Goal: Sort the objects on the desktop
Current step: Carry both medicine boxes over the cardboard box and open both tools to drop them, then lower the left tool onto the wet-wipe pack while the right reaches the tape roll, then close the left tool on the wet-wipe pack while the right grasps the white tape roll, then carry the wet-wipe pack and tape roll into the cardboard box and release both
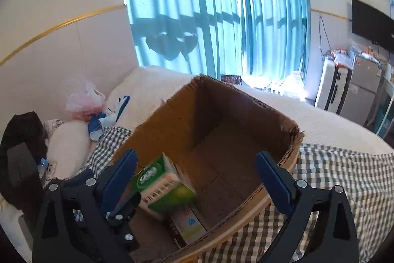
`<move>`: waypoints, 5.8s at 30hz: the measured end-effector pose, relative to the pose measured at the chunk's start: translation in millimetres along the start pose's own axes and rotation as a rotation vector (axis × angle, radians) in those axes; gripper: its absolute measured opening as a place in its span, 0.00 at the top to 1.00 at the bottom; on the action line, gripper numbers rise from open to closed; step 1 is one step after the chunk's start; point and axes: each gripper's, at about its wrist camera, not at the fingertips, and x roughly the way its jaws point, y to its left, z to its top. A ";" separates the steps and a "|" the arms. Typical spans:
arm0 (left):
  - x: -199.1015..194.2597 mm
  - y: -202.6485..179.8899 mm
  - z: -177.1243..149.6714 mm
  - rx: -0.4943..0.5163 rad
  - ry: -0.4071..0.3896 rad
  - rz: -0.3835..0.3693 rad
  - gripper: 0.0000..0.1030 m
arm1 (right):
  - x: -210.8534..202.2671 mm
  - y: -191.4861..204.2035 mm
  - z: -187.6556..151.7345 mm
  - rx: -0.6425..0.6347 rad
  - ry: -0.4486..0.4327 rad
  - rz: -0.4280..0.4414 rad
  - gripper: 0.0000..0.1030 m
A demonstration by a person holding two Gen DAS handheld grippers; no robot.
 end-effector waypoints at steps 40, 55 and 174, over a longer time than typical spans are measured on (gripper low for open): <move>-78.1 32.7 -179.5 -0.021 0.271 0.075 0.00 | -103.9 23.3 -162.4 -0.101 0.257 0.124 0.06; -57.0 44.5 -191.7 -0.073 0.273 -0.127 0.55 | -56.2 46.3 -186.9 -0.126 0.428 0.180 0.06; -37.4 15.1 -25.2 -0.105 -0.013 -0.119 0.58 | -6.6 10.1 -10.0 -0.141 0.103 0.142 0.28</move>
